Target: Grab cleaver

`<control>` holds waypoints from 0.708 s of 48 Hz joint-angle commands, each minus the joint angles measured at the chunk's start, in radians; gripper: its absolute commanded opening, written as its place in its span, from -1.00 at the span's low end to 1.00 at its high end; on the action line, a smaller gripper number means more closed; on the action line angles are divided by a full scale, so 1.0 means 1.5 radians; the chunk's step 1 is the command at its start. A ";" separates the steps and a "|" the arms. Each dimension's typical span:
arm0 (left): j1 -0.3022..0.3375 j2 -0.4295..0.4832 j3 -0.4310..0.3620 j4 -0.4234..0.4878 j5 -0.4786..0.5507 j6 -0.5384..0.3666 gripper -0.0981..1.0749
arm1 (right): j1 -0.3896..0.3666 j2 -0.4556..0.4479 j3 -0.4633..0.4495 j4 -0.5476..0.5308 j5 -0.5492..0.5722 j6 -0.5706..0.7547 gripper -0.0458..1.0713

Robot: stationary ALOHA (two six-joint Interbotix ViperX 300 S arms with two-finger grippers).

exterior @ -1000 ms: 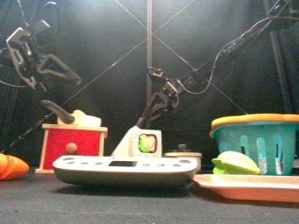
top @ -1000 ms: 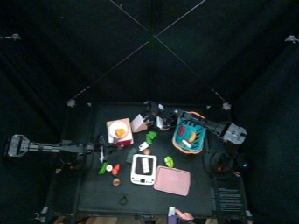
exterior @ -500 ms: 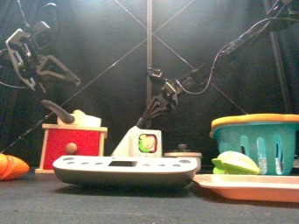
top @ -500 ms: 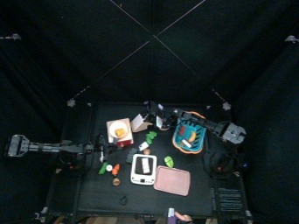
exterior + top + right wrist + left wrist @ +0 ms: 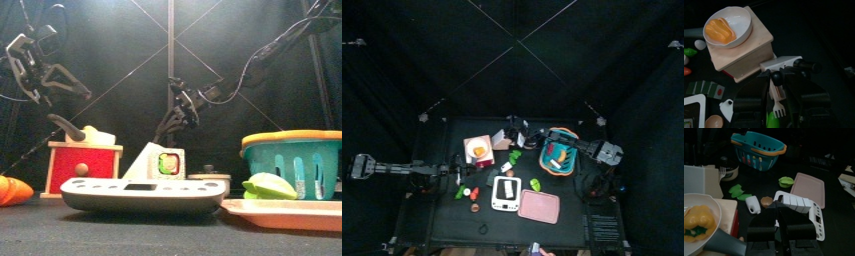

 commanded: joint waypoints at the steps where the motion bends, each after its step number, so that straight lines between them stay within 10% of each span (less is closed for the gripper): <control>1: 0.002 0.000 -0.006 0.000 -0.003 0.000 -0.18 | 0.014 -0.016 0.006 0.007 0.008 0.002 0.21; 34: 0.002 0.000 -0.006 0.000 -0.002 0.000 -0.18 | 0.019 -0.039 0.020 0.022 0.021 0.000 0.09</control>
